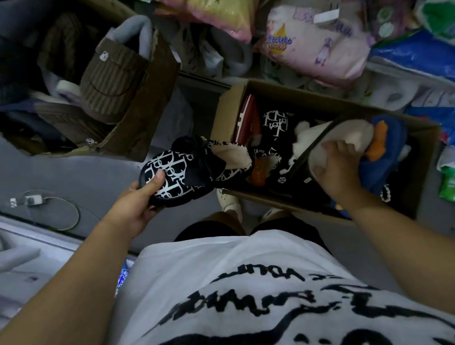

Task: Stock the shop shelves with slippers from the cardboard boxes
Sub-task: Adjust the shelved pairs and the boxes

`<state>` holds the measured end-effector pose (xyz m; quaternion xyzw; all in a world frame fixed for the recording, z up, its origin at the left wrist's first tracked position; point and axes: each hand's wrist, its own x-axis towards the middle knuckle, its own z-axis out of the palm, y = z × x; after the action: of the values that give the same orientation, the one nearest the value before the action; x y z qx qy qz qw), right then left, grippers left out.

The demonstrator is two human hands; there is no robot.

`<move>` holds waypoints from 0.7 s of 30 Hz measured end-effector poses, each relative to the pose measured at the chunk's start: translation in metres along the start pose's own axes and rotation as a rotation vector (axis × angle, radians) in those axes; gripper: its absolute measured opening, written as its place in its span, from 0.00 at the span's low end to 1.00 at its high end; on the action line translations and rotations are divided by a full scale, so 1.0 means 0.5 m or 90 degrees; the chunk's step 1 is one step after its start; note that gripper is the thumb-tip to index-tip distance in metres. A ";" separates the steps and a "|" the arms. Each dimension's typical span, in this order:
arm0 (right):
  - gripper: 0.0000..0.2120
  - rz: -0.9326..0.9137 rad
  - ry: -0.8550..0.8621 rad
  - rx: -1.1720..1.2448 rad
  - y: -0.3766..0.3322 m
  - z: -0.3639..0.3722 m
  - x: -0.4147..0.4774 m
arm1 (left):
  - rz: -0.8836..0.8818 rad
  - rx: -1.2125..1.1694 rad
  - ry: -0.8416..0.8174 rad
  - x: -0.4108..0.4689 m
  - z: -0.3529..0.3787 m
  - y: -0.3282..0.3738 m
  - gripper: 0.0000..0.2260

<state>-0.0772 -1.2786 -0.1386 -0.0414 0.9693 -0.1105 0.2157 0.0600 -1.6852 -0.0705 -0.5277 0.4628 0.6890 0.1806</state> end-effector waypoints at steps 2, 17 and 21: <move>0.19 0.005 -0.031 0.171 -0.061 0.016 0.011 | 0.005 -0.007 -0.005 0.000 0.001 -0.004 0.29; 0.37 0.709 -0.290 1.152 -0.180 0.219 0.187 | 0.025 -0.075 0.047 0.002 -0.009 -0.084 0.28; 0.38 0.748 -0.245 1.197 -0.195 0.205 0.190 | 0.040 -0.103 0.033 -0.009 -0.005 -0.100 0.49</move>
<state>-0.1159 -1.4057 -0.2453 0.5845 0.3205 -0.6705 0.3257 0.1000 -1.6608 -0.0891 -0.5433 0.4265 0.7157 0.1032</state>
